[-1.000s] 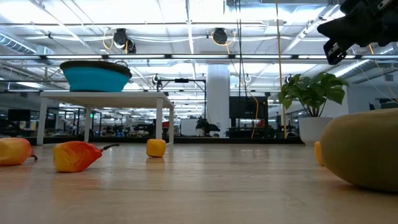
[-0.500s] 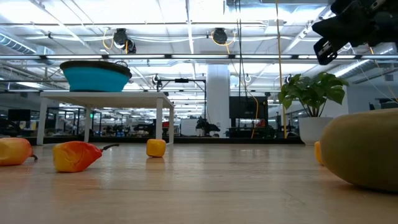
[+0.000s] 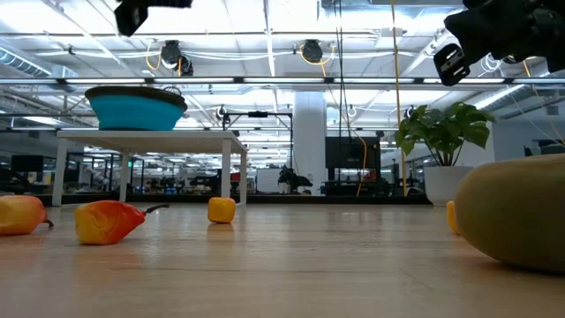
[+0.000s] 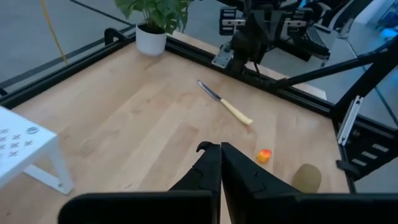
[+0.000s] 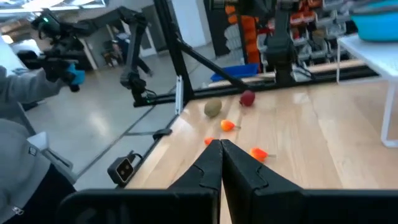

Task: Pick & Place Fruit
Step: Put the right peach into the blue strainer bowl on the shelf

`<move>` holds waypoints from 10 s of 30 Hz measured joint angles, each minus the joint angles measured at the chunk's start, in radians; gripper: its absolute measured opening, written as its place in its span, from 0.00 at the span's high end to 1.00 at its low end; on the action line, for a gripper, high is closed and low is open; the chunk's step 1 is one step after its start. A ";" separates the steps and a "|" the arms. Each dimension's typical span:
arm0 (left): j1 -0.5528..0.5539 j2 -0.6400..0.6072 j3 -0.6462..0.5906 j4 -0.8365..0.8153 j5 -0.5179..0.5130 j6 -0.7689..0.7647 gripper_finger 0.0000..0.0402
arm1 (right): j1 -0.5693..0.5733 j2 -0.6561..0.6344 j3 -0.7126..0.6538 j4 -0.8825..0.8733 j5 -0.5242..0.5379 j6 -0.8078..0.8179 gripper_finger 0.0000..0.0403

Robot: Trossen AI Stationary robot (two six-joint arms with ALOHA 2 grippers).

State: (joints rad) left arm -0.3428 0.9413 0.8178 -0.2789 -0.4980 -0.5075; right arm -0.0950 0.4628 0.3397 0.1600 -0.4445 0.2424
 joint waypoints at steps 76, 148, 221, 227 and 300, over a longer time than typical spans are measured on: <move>0.000 -0.557 -0.329 -0.040 0.142 0.217 0.97 | 0.506 1.090 0.696 -0.616 0.390 0.115 0.56; 0.000 -0.553 -0.329 -0.037 0.139 0.156 0.94 | 0.306 0.942 0.697 -0.155 0.395 -0.005 0.78; 0.169 0.365 0.105 0.544 -0.019 0.173 0.41 | 0.192 0.947 0.696 0.156 0.872 -1.310 0.77; 0.188 0.415 0.150 0.520 -0.019 0.138 0.41 | 0.192 0.947 0.696 0.149 0.872 -1.317 0.77; 0.278 0.492 0.183 0.506 0.130 0.063 0.78 | 0.196 0.946 0.697 0.077 0.879 -1.062 0.57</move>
State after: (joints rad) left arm -0.0650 1.4330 1.0004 0.2266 -0.3676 -0.4450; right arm 0.1009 1.4090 1.0363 0.2367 0.4347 -0.8192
